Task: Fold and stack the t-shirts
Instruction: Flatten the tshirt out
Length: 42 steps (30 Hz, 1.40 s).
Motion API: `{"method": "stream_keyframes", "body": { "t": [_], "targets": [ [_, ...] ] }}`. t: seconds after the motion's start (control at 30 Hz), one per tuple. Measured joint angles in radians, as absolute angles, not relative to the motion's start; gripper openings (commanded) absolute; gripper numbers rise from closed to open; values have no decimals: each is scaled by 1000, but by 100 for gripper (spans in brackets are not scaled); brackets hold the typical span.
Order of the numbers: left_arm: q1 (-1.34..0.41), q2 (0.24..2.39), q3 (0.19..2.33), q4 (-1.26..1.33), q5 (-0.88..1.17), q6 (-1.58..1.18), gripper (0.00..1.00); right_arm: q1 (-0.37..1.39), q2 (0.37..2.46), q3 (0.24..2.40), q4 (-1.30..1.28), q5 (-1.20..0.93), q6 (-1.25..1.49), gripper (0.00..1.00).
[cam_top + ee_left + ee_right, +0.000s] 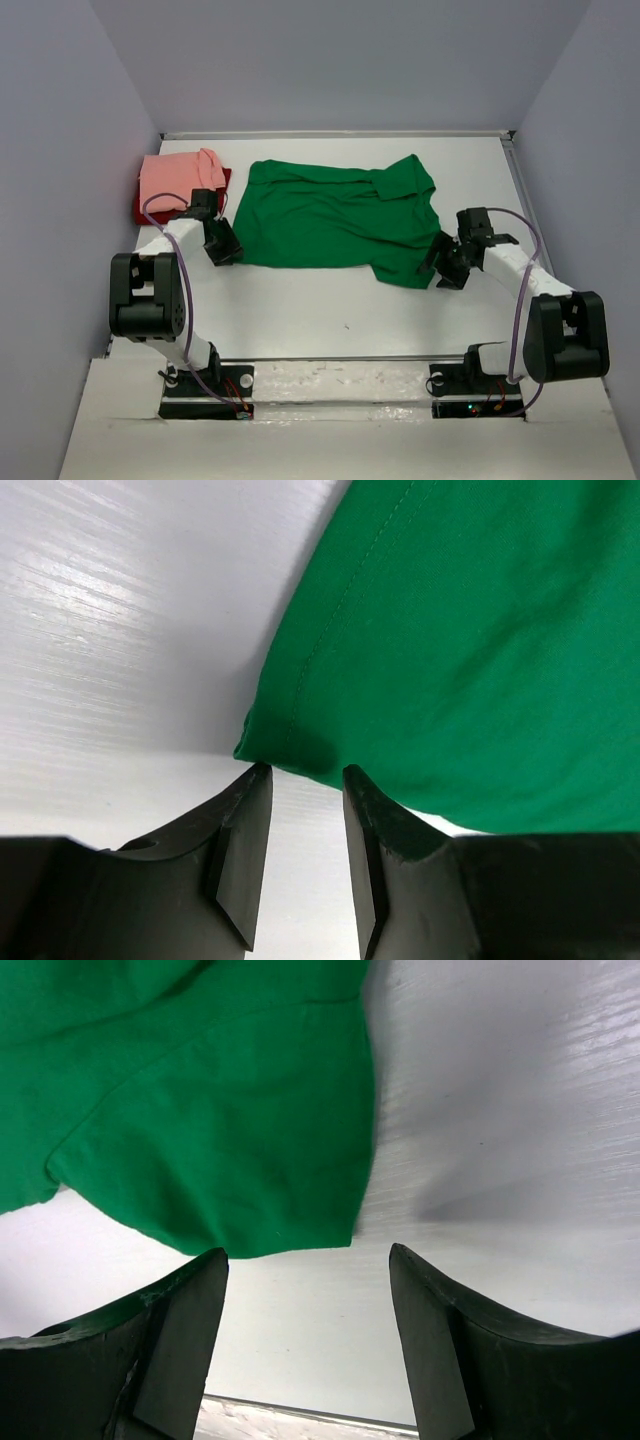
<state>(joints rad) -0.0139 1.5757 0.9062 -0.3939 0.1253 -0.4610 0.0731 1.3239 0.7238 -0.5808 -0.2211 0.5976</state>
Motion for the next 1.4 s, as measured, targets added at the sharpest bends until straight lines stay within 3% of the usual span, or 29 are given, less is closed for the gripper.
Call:
{"method": "stream_keyframes", "body": {
  "t": [0.3,0.5,0.63,0.77,0.83,1.0,1.1,1.4],
  "targets": [
    [-14,1634,939,-393,110,-460,44,73,1322,776,-600,-211,594,72],
    [-16,1666,959,-387,116,-453,0,73,1317,800,-610,-199,590,71],
    [-22,1666,962,-384,120,-453,0,73,1317,801,-622,-187,593,69],
    [-31,1665,962,-385,120,-453,0,73,1315,773,-614,-183,607,82],
    [-36,1663,962,-388,120,-453,0,73,1316,742,-618,-183,617,84],
    [-40,1661,966,-401,121,-451,0,81,1317,702,-618,-197,625,77],
    [-40,1661,968,-406,122,-451,0,87,1323,685,-597,-216,626,67],
    [-51,1632,971,-419,123,-451,0,110,1435,706,-516,-278,625,49]
  ]
}}
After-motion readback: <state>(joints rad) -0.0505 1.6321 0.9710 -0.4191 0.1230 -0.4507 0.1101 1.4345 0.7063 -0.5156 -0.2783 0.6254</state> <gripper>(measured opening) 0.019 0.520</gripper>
